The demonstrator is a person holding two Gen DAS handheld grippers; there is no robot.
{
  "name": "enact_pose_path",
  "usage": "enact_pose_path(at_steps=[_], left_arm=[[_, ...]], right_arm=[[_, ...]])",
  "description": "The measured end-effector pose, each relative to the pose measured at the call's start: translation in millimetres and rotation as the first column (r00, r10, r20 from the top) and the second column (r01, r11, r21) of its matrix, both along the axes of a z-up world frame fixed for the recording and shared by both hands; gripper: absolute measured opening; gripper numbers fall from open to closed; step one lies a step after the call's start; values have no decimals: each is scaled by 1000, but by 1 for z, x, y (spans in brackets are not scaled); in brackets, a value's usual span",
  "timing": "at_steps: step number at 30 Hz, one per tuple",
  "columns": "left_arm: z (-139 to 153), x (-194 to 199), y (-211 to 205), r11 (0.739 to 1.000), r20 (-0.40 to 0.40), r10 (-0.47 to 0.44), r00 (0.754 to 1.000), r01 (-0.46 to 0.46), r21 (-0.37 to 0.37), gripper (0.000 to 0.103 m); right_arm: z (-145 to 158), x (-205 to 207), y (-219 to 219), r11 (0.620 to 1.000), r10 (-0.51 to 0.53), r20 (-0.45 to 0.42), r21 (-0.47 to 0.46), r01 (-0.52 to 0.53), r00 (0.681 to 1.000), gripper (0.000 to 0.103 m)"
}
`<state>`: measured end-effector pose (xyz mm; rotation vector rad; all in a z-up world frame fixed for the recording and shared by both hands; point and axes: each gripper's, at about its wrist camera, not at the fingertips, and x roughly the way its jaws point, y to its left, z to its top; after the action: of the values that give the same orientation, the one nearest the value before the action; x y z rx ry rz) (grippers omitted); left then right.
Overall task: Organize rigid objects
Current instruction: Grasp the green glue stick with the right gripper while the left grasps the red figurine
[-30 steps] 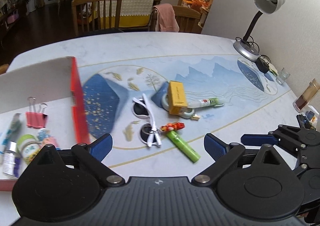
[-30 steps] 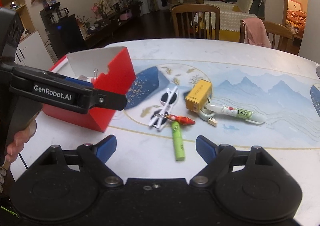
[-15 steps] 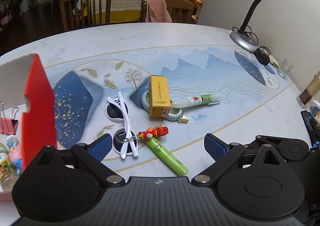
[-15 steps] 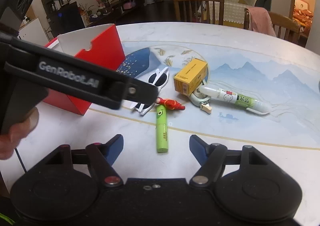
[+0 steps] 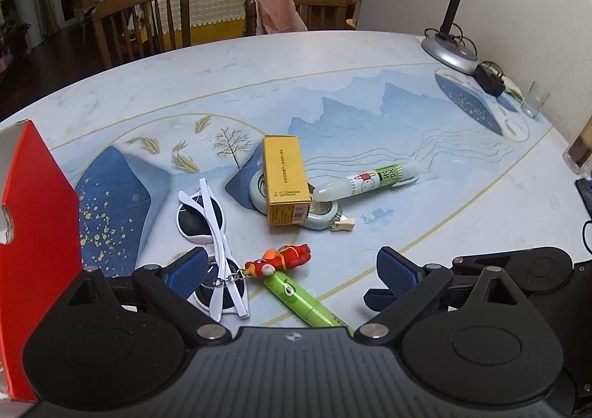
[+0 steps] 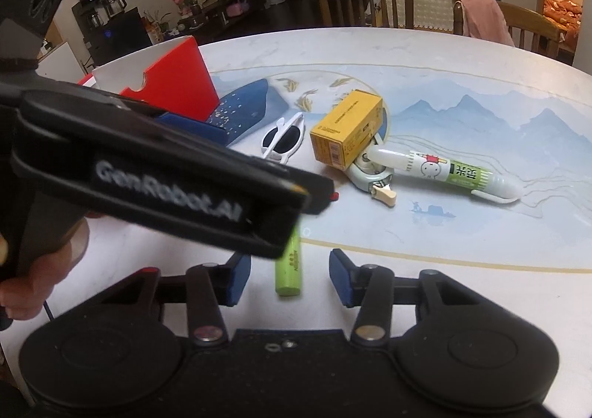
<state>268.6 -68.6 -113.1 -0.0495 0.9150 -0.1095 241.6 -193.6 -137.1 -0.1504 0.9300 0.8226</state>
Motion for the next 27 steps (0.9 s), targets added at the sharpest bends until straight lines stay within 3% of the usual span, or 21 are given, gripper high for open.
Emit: enact_pose_path(at_steps=[4,9,14,27], left_arm=[[-4,4,-2,1000,2,-18,1000,18,12,98],[-8,10,-8,997,2,-68,998,68,37,90],[-15,17,-11,994,-10,-94,995,95,61,65],[-37,31,-9,988,-59,-104,993,110,111,39]], right_arm=[[-4,1,2,1000,8,-12,2,-8,1000,47],[-8,4,4,1000,14,-16,3,-14,1000,46],[-12,6,8,1000,24,-25,-7,-25,999,41],[-16,3,27,996,72,59,-61,-68,996,28]])
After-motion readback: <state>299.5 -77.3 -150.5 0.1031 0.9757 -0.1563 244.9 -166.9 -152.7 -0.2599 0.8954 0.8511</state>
